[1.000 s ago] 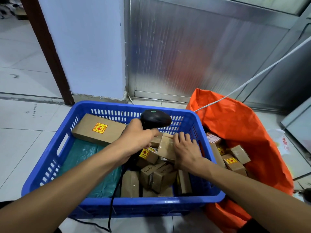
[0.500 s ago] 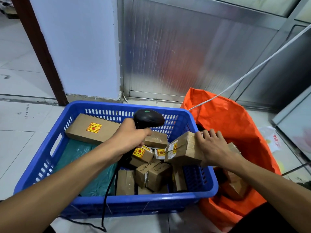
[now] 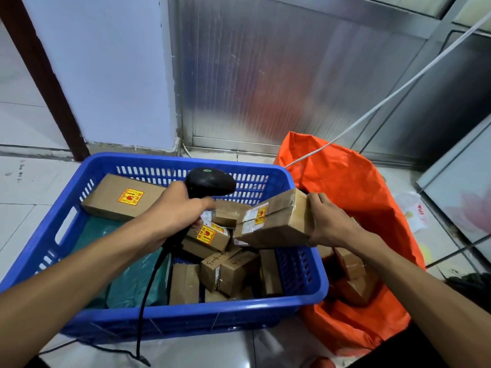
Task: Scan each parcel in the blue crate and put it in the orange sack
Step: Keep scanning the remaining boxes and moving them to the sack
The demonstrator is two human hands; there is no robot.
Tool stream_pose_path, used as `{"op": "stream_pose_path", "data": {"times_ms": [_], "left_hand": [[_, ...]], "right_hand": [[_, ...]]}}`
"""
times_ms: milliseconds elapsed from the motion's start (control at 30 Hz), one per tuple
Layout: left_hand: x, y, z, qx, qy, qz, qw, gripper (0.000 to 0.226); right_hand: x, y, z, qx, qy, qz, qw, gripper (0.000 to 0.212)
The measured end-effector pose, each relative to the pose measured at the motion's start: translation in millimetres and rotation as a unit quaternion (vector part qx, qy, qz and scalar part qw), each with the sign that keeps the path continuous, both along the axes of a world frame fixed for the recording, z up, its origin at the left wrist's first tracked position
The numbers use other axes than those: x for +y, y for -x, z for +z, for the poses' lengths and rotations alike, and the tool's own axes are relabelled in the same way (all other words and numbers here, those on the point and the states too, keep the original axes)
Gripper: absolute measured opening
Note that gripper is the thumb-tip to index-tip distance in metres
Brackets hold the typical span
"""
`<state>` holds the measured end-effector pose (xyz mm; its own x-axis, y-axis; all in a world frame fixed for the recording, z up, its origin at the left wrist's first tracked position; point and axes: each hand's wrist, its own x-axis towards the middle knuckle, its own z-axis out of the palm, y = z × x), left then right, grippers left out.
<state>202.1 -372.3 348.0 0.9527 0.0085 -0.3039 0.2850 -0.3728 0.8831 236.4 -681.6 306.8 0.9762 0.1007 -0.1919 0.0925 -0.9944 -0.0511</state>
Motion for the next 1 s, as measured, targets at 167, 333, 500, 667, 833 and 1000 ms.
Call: {"op": "stream_pose_path", "data": {"times_ms": [167,333,500,667,833,1000], "left_hand": [[-1,-1,-1,0.003,-0.002,0.002,1.0,0.015],[-4,-3,-4,0.007,0.001,0.001,1.0,0.01],[0,-6,-5,0.007,0.006,0.001,1.0,0.009],[2,-8,-5,0.005,0.027,0.009,1.0,0.008],[3,-8,-4,0.019,0.034,0.017,0.999,0.009],[3,-10,-4,0.024,0.053,0.03,0.998,0.011]], "right_hand": [[0,-8,-9,-0.055,-0.054,0.028,0.997,0.098],[-3,-16,-19,-0.127,-0.111,0.045,0.985,0.089],[-5,-19,-18,-0.171,-0.196,0.059,0.964,0.09],[-9,-20,-17,-0.154,-0.244,0.088,0.953,0.088],[-8,-21,-17,-0.158,-0.26,0.105,0.947,0.087],[-8,-23,-17,-0.181,-0.265,0.103,0.942,0.088]]}}
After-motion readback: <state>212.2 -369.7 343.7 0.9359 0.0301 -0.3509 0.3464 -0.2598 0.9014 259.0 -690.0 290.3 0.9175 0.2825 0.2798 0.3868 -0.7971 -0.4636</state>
